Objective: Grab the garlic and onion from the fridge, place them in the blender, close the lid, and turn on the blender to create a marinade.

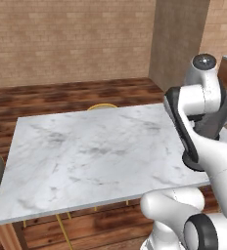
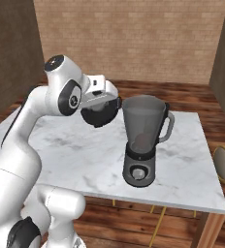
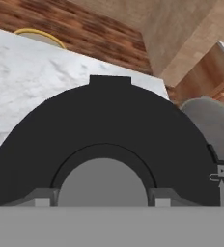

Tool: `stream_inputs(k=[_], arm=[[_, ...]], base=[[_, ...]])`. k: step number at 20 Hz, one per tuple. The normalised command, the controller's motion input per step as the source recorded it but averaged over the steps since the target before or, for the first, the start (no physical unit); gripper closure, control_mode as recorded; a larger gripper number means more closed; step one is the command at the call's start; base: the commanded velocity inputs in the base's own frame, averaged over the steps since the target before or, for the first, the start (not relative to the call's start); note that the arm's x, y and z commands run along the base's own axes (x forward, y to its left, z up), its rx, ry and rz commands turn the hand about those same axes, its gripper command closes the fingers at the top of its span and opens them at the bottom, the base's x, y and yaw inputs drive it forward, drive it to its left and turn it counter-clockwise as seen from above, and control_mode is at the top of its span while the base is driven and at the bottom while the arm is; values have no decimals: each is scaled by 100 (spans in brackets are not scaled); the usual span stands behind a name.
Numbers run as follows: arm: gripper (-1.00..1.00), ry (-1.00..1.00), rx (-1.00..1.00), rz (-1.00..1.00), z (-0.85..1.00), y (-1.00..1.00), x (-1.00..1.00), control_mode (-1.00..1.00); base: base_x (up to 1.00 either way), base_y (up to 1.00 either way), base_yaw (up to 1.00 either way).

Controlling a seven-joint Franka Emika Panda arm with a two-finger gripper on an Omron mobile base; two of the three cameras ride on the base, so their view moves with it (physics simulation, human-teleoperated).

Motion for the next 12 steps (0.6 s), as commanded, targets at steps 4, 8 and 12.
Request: stream_inputs(k=[4, 8, 12], arm=[[100, -11, 0, 0, 49, -35, -20, -100], [100, -16, -3, 0, 35, -32, -14, -100], [100, -8, -1, 0, 22, -40, 0, -100]], base=[[0, 0, 0], [0, 0, 0], [0, 0, 0]])
